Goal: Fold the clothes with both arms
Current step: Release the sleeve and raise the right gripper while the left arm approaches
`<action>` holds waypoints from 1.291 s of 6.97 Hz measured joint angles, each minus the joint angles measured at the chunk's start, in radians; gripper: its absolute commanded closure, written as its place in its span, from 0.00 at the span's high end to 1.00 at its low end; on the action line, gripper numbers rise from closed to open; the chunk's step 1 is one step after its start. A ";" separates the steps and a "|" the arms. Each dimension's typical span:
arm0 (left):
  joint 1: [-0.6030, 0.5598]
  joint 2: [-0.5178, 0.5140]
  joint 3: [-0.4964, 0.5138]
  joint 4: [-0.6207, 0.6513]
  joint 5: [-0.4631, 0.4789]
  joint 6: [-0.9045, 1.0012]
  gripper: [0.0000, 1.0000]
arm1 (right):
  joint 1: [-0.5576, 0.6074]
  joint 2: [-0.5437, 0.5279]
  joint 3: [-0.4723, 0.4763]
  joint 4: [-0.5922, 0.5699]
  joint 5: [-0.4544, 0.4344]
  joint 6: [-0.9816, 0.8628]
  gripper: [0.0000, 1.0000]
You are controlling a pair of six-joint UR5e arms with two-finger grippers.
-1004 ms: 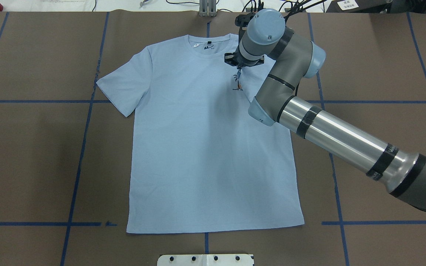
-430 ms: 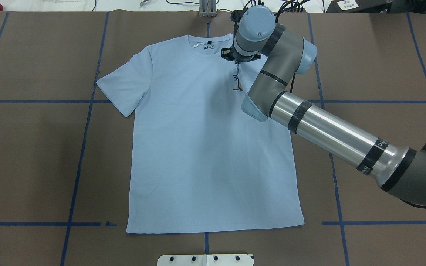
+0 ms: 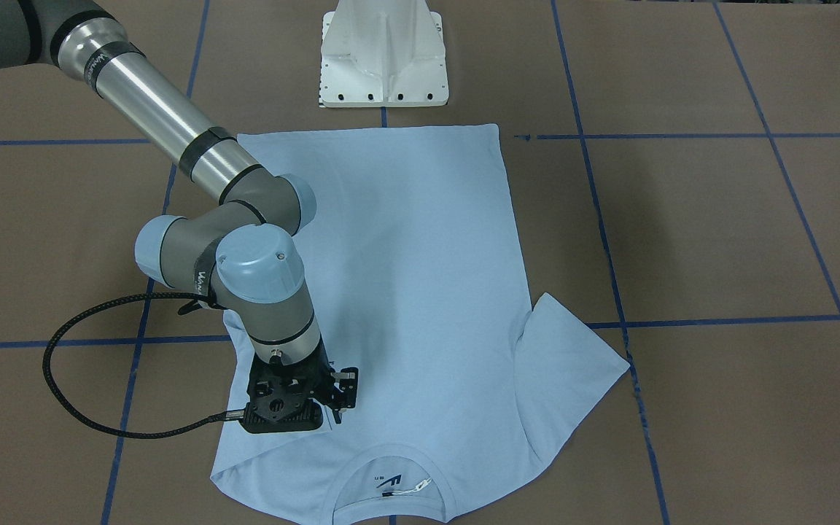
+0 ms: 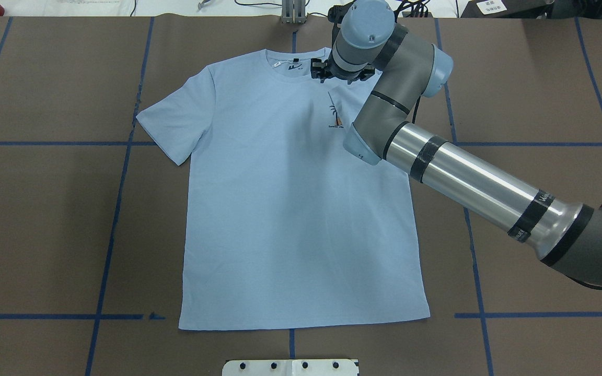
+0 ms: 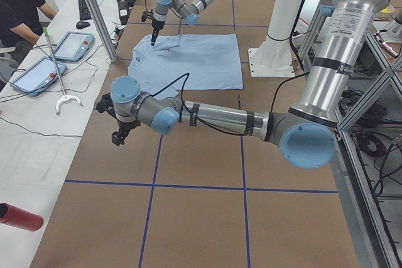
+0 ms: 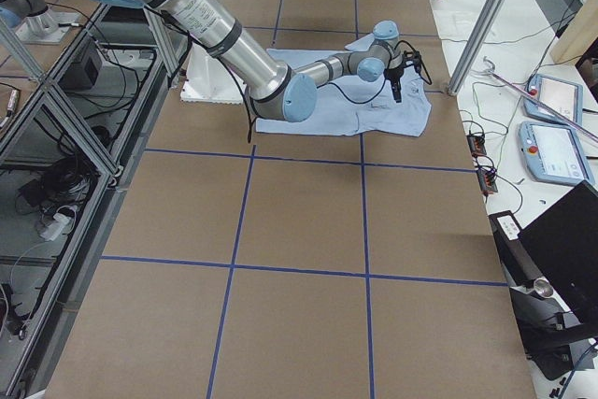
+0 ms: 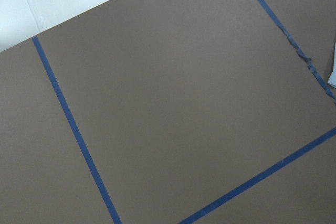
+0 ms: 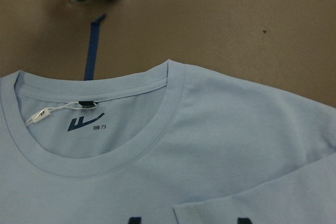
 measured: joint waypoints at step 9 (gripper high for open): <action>0.431 -0.103 -0.115 -0.131 0.294 -0.939 1.00 | 0.128 -0.393 0.824 -0.720 0.212 -0.335 1.00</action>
